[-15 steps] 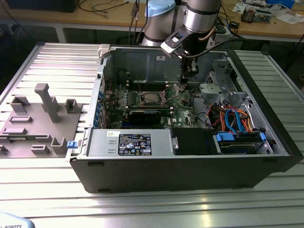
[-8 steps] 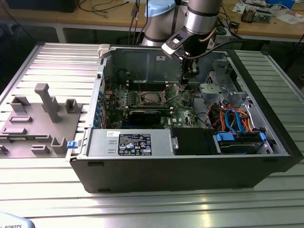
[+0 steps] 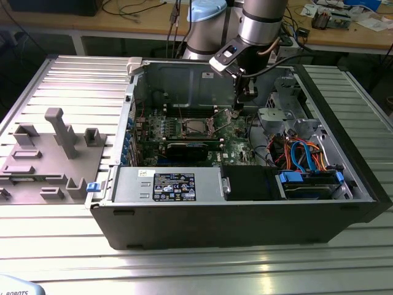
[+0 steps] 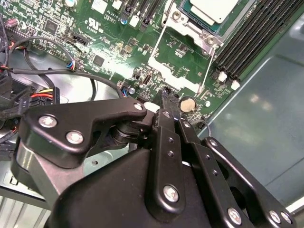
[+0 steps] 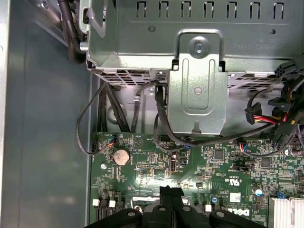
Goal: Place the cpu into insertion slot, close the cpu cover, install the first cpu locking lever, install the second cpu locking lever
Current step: 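Close the cpu cover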
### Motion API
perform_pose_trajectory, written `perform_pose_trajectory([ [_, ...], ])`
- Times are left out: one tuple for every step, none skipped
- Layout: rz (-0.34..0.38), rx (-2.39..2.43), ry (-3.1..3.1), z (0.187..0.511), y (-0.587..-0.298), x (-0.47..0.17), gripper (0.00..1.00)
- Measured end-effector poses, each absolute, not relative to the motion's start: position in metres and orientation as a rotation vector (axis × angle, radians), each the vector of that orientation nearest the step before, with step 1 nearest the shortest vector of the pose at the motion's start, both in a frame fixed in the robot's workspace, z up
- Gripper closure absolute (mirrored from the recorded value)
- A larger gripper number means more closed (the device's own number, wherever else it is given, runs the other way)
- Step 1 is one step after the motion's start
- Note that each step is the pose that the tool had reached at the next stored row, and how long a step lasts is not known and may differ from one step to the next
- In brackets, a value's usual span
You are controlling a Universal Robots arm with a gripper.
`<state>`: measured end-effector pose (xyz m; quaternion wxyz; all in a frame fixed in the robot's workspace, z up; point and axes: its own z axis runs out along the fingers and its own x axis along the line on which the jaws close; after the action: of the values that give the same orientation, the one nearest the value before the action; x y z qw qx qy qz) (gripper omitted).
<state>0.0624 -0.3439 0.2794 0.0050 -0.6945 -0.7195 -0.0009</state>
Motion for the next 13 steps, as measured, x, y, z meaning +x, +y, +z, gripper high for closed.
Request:
perform_pose_trajectory([
  [-0.003,-2.175,-2.253,0.2792,-0.3439,0.0624,0.89],
  [-0.003,-2.175,-2.253,0.2791,-0.3439,0.0624,0.89],
  [-0.003,-2.175,-2.253,0.279,-0.3438,0.0625,0.89],
  [-0.003,-2.175,-2.253,0.2786,-0.3439,0.0626,0.89],
  [-0.003,-2.175,-2.253,0.2785,-0.3439,0.0627,0.89],
  [-0.003,-2.175,-2.253,0.2784,-0.3438,0.0627,0.89],
  [-0.003,-2.175,-2.253,0.2782,-0.3438,0.0628,0.89],
  [-0.003,-2.175,-2.253,0.2781,-0.3438,0.0629,0.89],
  [-0.003,-2.175,-2.253,0.278,-0.3438,0.063,0.89],
  [-0.003,-2.175,-2.253,0.2779,-0.3438,0.0631,0.89],
  [-0.003,-2.175,-2.253,0.2777,-0.3438,0.0632,0.89],
  [-0.003,-2.175,-2.253,0.2775,-0.3439,0.0634,0.89],
  [-0.003,-2.175,-2.253,0.2773,-0.3438,0.0635,0.89],
])
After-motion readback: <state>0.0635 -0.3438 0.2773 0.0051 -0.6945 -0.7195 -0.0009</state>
